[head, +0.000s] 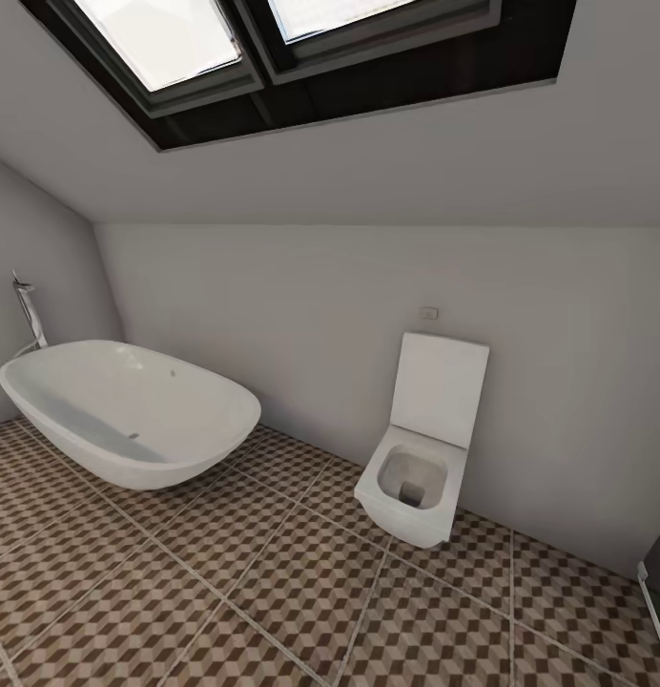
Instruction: Take the four mousetraps from the cabinet in the bathroom and place them on the bathroom floor. Make sure all four end up on the same floor surface, and ensure that at least two of them are either under or directly next to the same bathroom sink.
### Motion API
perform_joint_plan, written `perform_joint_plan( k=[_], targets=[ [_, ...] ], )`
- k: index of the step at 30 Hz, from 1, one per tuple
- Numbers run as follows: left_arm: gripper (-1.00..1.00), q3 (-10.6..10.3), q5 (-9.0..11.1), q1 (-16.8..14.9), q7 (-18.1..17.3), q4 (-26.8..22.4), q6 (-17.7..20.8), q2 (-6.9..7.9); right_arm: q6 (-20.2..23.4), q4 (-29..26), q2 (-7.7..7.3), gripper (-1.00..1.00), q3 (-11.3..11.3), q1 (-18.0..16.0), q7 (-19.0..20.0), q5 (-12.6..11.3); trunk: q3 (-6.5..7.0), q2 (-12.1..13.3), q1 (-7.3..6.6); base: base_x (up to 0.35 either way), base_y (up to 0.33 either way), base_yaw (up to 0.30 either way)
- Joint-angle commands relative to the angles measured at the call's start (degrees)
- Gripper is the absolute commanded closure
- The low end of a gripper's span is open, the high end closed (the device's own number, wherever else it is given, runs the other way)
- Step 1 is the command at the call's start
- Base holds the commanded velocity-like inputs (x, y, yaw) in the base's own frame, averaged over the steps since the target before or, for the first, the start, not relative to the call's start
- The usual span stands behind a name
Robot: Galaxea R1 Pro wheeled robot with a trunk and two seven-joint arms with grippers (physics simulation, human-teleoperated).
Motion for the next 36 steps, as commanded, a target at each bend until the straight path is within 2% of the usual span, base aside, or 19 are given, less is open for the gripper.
perform_joint_plan(
  k=[1, 36],
  targets=[
    [-1.00, 0.2, 0.1, 0.0, 0.0, 0.1, -0.3, 0.01, -0.2, 0.0, 0.02, -1.00, 0.0, 0.0, -0.2, 0.0, -0.04, 0.0, 0.00, 0.000, 0.000, 0.000],
    [-1.00, 0.2, 0.1, 0.0, 0.0, 0.1, -0.3, 0.01, -0.2, 0.0, 0.02, -1.00, 0.0, 0.0, -0.2, 0.0, -0.04, 0.0, 0.00, 0.000, 0.000, 0.000]
  ],
)
